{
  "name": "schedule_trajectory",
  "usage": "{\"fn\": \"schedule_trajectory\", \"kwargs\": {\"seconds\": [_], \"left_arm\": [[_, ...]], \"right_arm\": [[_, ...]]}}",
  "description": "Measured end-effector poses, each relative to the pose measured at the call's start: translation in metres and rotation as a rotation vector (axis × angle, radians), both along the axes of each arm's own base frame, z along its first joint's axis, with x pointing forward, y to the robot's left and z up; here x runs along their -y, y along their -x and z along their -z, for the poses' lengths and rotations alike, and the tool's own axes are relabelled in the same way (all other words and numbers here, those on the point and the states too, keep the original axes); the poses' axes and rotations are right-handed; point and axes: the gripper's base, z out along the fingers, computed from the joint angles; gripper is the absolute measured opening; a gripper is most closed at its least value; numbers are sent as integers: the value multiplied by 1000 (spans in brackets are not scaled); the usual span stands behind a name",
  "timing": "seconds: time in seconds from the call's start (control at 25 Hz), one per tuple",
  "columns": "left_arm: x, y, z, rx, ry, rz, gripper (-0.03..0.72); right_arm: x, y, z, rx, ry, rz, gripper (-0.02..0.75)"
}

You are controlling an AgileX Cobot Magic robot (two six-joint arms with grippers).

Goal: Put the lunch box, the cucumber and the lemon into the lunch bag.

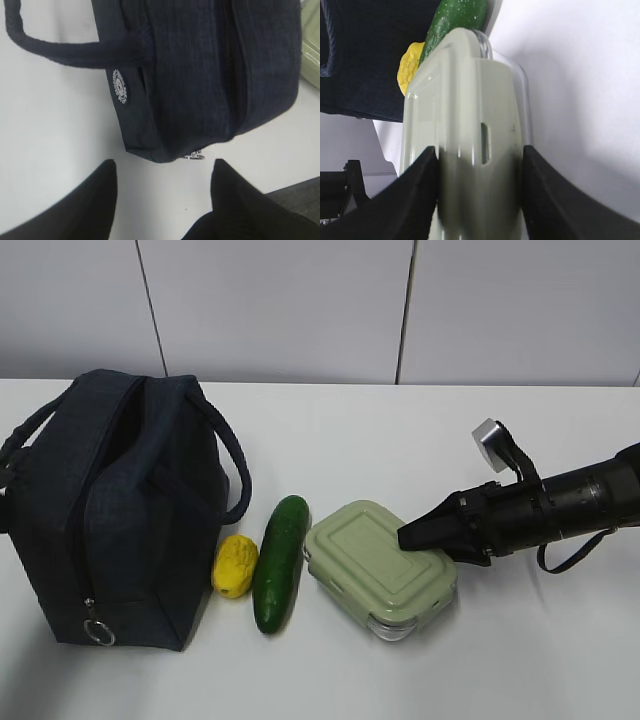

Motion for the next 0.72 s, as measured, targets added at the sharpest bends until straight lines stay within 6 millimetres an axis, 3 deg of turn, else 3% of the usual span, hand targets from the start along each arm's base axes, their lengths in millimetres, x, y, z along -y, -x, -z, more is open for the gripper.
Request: {"fn": "schedule_trajectory", "kwargs": {"seconds": [0.24,0.4,0.48,0.6,0.72], "left_arm": [[4,-40,3,-16,10,1,417],[6,-59,18,-76,6,1,393],[7,-64,26,-107,4,0,315],[7,-67,33,-127,-2,0,99],[5,-68,33,-118,-19,3,9]], "right_arm": [[0,0,0,0,0,0,372],[0,0,0,-6,-3,2,372],[0,0,0,-9,-3,4,372],[0,0,0,-17,-5,7,372],[0,0,0,-26,-7,12,372]]}}
